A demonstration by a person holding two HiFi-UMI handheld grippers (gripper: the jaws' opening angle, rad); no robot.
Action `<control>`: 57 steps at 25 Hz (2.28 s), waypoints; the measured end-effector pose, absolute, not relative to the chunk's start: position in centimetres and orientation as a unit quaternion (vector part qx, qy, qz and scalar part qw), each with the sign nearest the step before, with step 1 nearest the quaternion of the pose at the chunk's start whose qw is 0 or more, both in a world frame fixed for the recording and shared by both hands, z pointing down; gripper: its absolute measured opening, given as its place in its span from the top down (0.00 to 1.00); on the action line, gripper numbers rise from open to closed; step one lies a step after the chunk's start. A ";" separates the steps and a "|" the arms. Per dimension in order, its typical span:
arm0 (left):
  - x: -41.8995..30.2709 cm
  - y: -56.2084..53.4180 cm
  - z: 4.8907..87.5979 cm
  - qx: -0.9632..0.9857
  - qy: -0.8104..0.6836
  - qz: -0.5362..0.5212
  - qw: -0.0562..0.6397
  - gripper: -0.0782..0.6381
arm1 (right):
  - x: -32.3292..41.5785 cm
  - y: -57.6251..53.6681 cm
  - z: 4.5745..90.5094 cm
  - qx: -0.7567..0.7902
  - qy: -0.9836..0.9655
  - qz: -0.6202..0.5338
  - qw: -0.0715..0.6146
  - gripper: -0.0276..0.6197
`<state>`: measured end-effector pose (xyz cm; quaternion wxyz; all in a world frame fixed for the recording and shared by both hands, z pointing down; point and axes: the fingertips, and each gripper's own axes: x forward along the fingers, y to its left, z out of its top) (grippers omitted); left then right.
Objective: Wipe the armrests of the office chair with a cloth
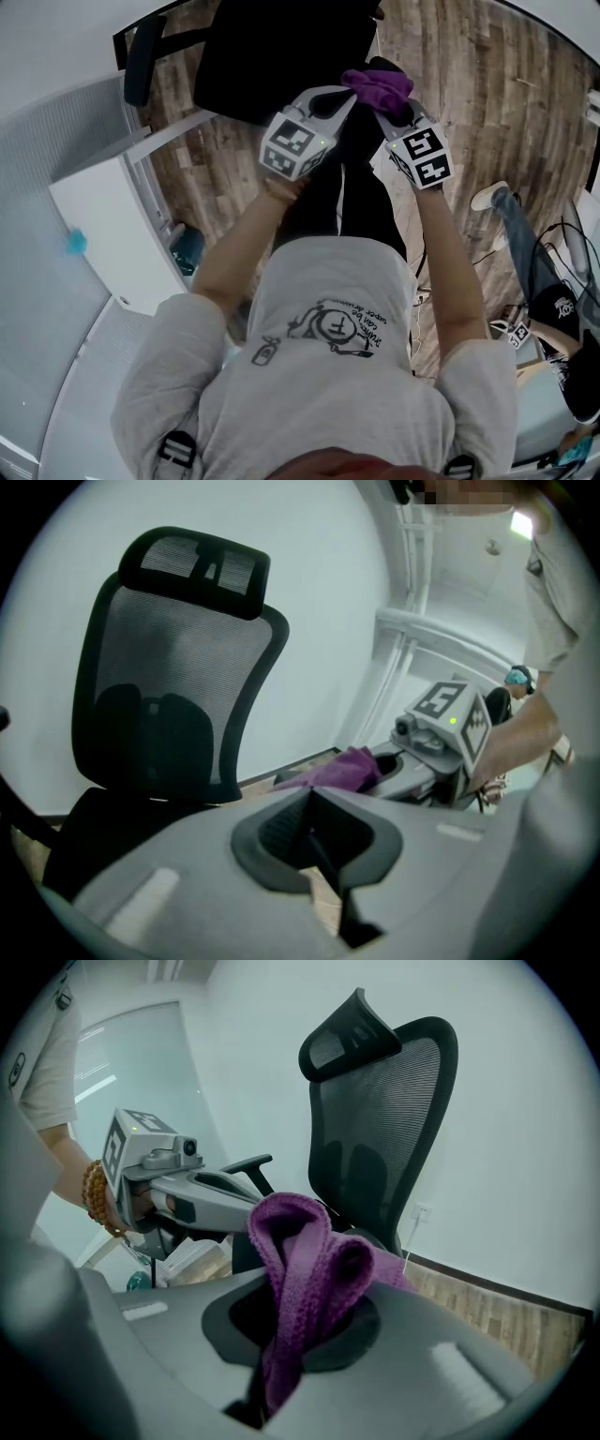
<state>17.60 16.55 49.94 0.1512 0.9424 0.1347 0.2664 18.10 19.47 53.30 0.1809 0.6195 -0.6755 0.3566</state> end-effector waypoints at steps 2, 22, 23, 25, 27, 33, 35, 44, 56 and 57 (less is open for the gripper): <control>17.7 16.5 50.0 0.943 0.134 0.266 0.150 0.89 | 19.0 19.1 53.3 0.624 -0.672 0.354 0.181 0.91; 18.8 18.6 50.0 0.941 0.150 0.268 0.145 0.89 | 24.5 22.3 53.6 0.679 -0.624 0.325 0.210 0.91; 18.8 18.9 50.1 0.940 0.152 0.269 0.145 0.89 | 24.7 22.9 53.8 0.683 -0.619 0.327 0.210 0.91; 18.9 19.3 50.2 0.939 0.155 0.270 0.145 0.89 | 25.0 23.9 54.1 0.690 -0.610 0.324 0.214 0.91; 19.1 19.6 50.4 0.938 0.159 0.272 0.144 0.89 | 25.1 24.7 54.4 0.695 -0.604 0.322 0.221 0.91; 20.4 20.9 50.7 0.937 0.172 0.273 0.137 0.89 | 25.1 26.4 55.8 0.698 -0.593 0.314 0.249 0.91; 20.8 21.5 50.8 0.937 0.175 0.271 0.134 0.89 | 24.9 26.8 56.4 0.698 -0.593 0.311 0.254 0.91; 22.4 22.5 51.1 0.947 0.149 0.261 0.111 0.89 | 23.4 27.7 58.8 0.683 -0.610 0.311 0.255 0.91; 23.6 20.4 51.4 0.962 0.076 0.225 0.135 0.89 | 21.3 24.3 60.8 0.623 -0.686 0.267 0.263 0.91; 23.7 20.4 51.3 0.962 0.074 0.223 0.137 0.89 | 21.4 24.3 60.9 0.621 -0.688 0.267 0.264 0.91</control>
